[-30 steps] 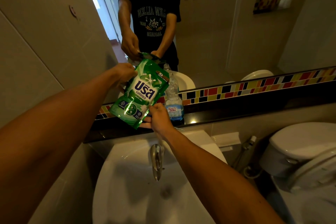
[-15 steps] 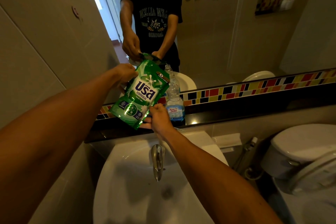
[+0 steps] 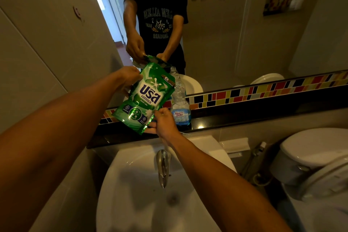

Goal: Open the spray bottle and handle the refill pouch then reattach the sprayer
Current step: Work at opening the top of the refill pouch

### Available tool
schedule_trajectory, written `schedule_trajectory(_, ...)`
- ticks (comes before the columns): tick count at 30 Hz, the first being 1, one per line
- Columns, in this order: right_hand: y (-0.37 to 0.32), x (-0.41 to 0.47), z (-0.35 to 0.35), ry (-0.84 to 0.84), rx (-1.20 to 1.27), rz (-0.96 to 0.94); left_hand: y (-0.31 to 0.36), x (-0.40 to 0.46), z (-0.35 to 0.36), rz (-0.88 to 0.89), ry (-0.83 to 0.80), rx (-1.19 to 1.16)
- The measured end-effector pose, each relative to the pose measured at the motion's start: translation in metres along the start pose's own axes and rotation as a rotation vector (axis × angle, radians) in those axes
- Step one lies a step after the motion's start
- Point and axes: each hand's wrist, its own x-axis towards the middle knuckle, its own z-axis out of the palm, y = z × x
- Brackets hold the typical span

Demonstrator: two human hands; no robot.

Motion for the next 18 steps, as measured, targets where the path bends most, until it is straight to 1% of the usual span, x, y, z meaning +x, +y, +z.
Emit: schedule_trajectory(18,-0.0016,0.0010,0.0043,0.000,0.023,0.008,-0.0005,0.0015,-0.0033,-0.008,-0.020,0.010)
